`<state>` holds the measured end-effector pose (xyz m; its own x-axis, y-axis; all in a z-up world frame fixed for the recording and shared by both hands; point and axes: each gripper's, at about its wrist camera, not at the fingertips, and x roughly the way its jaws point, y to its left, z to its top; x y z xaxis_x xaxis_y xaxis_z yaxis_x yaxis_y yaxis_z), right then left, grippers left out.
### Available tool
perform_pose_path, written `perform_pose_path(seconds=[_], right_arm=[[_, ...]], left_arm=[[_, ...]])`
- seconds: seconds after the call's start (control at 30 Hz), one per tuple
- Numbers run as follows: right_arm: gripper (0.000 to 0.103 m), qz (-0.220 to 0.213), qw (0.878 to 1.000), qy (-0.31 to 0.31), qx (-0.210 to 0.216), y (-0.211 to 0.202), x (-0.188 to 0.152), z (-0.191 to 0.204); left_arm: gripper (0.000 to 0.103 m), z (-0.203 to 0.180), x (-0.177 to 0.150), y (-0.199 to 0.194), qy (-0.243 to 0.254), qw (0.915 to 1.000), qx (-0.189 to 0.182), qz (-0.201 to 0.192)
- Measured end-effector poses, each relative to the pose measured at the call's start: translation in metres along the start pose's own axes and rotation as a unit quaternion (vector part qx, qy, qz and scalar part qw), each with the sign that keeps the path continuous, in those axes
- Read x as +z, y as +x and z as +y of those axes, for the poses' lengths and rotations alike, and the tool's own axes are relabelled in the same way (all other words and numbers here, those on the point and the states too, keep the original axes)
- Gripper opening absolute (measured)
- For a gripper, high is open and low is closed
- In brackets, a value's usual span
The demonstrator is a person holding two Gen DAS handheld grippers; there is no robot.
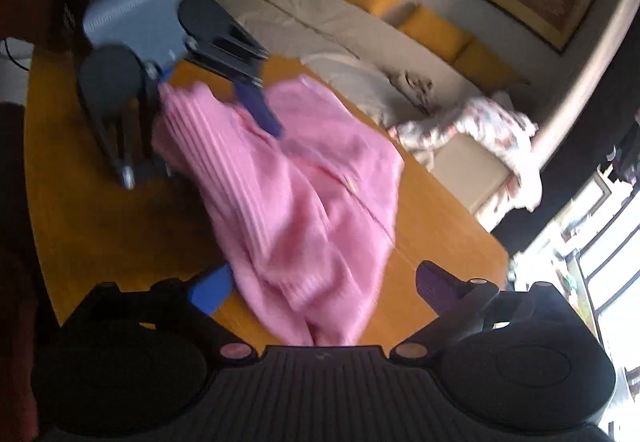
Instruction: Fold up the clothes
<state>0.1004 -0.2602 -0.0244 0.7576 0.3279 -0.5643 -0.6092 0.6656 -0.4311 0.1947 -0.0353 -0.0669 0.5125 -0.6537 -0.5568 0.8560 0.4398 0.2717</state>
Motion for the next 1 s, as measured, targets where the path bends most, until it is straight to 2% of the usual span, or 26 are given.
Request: perform_pose_path(seconds=[0.07,0.1,0.13,0.2,0.3,0.33,0.43,0.5,0.53,0.57,0.6,0.67,0.73,0.83,0.9,1.0], right_arm=[[0.098,0.002,0.999,0.05,0.001,-0.004,-0.01,-0.021],[0.098,-0.003,0.996,0.086,0.003,-0.005,-0.015,-0.034],[0.098,-0.007,0.992,0.123,0.005,-0.006,-0.02,-0.047],[0.098,-0.004,0.989,0.147,-0.005,-0.005,-0.029,-0.061],[0.098,0.027,0.996,0.071,-0.042,0.013,-0.039,-0.059],[0.098,0.037,0.997,0.043,-0.05,0.019,-0.04,-0.056],[0.098,0.012,0.999,0.015,-0.028,0.032,-0.027,-0.047],[0.096,-0.014,1.0,-0.01,-0.017,0.044,-0.015,-0.037],[0.088,-0.028,0.999,-0.024,-0.011,0.05,-0.008,-0.031],[0.076,-0.037,0.999,-0.026,0.0,0.057,-0.001,-0.028],[0.07,-0.045,0.999,-0.025,0.013,0.064,0.007,-0.026],[0.043,-0.043,0.998,-0.024,0.029,0.06,0.012,-0.021],[0.037,-0.039,0.998,-0.023,0.044,0.055,0.017,-0.016],[0.029,-0.033,0.997,-0.022,0.066,0.047,0.023,-0.009],[0.028,-0.029,0.996,-0.022,0.081,0.042,0.027,-0.005],[0.028,-0.037,0.995,-0.028,0.094,0.001,0.034,0.005]], left_arm=[[0.071,0.02,0.0,0.001,-0.072,0.9971,-0.024,0.001],[0.071,0.033,-0.002,0.001,-0.122,0.9917,-0.039,-0.001],[0.071,0.045,-0.003,0.002,-0.172,0.9836,-0.054,-0.002],[0.071,0.069,-0.009,0.003,-0.264,0.9611,-0.082,-0.007],[0.071,0.096,-0.021,0.008,-0.358,0.9262,-0.116,-0.017],[0.071,0.102,-0.024,0.009,-0.378,0.9173,-0.123,-0.02],[0.073,0.11,-0.029,0.013,-0.395,0.9096,-0.126,-0.021],[0.074,0.106,-0.031,0.014,-0.39,0.9119,-0.125,-0.015],[0.074,0.105,-0.03,0.014,-0.385,0.9142,-0.125,-0.014],[0.074,0.104,-0.029,0.014,-0.378,0.9175,-0.123,-0.014],[0.074,0.102,-0.028,0.012,-0.37,0.9213,-0.119,-0.014],[0.074,0.089,-0.023,0.001,-0.35,0.9309,-0.103,-0.015],[0.074,0.083,-0.022,-0.007,-0.333,0.9384,-0.092,-0.01],[0.074,0.067,-0.019,-0.019,-0.31,0.9451,-0.102,-0.008],[0.074,0.051,-0.013,-0.034,-0.289,0.9497,-0.12,-0.018],[0.079,0.023,-0.001,-0.062,-0.244,0.9592,-0.136,-0.042]])
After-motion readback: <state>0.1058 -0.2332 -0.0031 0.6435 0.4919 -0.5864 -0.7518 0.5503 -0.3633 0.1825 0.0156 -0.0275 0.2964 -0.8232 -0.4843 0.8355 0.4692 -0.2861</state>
